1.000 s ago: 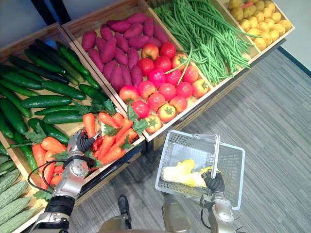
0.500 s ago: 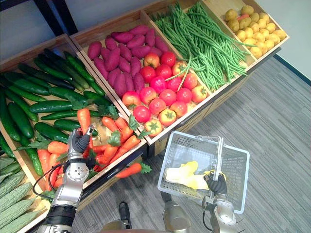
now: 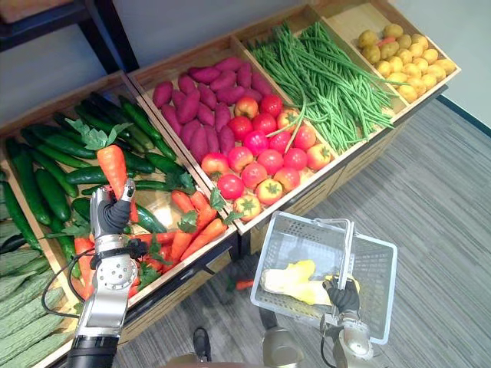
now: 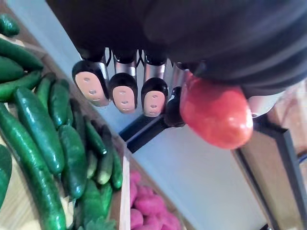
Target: Pick vegetable in the basket
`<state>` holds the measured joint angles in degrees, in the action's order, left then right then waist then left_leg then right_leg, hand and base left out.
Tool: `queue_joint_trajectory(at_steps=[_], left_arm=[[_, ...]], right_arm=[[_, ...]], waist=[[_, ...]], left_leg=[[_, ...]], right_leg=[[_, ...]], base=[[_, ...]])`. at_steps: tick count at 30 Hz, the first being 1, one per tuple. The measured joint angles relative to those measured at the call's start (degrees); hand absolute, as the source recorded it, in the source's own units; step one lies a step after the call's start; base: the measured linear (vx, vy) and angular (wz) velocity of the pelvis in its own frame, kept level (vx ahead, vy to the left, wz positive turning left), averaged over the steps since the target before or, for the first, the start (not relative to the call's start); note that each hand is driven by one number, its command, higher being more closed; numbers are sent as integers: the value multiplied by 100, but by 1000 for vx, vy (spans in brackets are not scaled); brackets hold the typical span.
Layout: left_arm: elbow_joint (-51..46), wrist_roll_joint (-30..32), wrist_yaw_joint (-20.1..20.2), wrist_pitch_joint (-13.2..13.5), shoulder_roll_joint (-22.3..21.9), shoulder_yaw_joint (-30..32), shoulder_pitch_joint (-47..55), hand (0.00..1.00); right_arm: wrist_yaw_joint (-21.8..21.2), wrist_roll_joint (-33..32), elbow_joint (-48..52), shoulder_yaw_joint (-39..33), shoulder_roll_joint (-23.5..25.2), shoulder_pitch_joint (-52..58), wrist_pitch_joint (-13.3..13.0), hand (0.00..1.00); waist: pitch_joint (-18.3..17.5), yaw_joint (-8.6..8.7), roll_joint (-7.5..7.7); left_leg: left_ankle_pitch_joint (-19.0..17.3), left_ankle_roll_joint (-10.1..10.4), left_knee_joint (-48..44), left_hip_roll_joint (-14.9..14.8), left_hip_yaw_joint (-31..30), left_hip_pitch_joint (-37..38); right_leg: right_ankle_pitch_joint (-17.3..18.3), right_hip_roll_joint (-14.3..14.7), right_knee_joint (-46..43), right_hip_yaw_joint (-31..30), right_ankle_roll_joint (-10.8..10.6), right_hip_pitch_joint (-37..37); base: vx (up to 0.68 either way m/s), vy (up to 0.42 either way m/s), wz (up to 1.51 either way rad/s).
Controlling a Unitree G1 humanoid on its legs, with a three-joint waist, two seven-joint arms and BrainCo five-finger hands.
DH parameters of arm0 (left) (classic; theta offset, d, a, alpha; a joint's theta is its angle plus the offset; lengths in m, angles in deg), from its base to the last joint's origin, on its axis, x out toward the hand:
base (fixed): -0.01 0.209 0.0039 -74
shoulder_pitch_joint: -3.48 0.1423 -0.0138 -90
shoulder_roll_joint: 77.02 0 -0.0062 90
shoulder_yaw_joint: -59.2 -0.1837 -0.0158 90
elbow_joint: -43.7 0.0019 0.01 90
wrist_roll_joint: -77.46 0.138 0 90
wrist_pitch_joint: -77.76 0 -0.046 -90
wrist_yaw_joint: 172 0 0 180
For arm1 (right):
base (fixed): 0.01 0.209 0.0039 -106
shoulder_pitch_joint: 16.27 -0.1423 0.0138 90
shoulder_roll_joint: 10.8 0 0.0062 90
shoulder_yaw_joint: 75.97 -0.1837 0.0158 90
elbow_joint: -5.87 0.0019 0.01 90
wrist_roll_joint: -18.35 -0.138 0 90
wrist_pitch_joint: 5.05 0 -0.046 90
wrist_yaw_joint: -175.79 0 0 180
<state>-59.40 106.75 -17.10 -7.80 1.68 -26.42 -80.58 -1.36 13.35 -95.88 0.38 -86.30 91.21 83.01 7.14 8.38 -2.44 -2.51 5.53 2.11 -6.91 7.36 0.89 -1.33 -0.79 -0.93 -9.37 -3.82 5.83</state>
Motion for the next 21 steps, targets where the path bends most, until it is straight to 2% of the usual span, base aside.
queue_joint_trajectory(at_steps=[5,9,11,13,14,15,16,18,19,20,21], left_arm=[[-337,-279,133,263,-181,-563,419,100],[-357,-493,273,310,-283,-964,602,100],[-508,-522,284,336,-287,-1159,705,100],[-590,-626,376,358,-284,-1285,692,100],[-608,-631,377,359,-286,-1318,681,100],[-632,-643,376,365,-303,-1431,631,100],[-640,-647,376,365,-289,-1474,614,100],[-639,-698,379,363,-268,-1532,559,100],[-639,-725,378,363,-273,-1531,541,100],[-638,-731,376,364,-272,-1490,488,100],[-632,-754,374,365,-269,-1422,434,100]], right_arm=[[92,-9,57,1,39,57,1,100],[186,-3,545,38,188,216,5,100],[230,-3,921,83,246,302,6,100],[281,-4,1280,272,254,286,5,100],[321,-2,1378,345,255,268,5,100],[361,-1,1584,454,263,226,4,100],[368,-1,1649,508,277,205,4,100],[391,15,1732,625,324,104,3,100],[423,35,1714,662,318,47,3,100],[454,105,1544,734,311,-177,-1,100],[460,112,1372,780,290,-390,-5,100]], waist=[[-198,-6,-33],[-220,-133,-25],[-218,-145,-9],[-216,-175,-4],[-214,-229,2],[-216,-367,-1],[-216,-416,12],[-222,-414,98],[-222,-408,108],[-236,-415,85],[-255,-436,83]], left_leg=[[-6,5,10,-21,111,101],[-120,26,-182,-110,551,192],[-337,49,-526,-187,868,161],[-684,97,-1072,-390,1383,127],[-789,106,-1241,-499,1561,118],[-972,146,-1532,-683,2004,140],[-1035,172,-1626,-745,2160,164],[-1173,252,-1769,-822,2654,370],[-1197,282,-1777,-846,2787,455],[-1263,304,-1738,-930,3167,619],[-1275,281,-1600,-930,3491,768]], right_leg=[[1,65,-15,-64,-1,-45],[-24,171,-146,-433,-6,42],[-72,277,-207,-738,-18,124],[-168,475,-231,-1191,-45,222],[-110,496,-209,-1176,-69,301],[65,327,-361,-241,-3,541],[78,215,-491,201,25,654],[221,-393,-1060,2086,325,955],[275,-588,-1225,2662,453,965],[424,-1052,-1580,4087,692,920],[495,-1269,-1781,4802,792,877]], base=[[-49,-17,-8],[-35,2,-52],[-38,20,-87],[-39,21,-125],[-97,-4,-170],[-104,-16,-152],[-120,-25,-162],[-24,4,-106],[85,-21,-133],[93,-56,-148],[102,-93,-161]])
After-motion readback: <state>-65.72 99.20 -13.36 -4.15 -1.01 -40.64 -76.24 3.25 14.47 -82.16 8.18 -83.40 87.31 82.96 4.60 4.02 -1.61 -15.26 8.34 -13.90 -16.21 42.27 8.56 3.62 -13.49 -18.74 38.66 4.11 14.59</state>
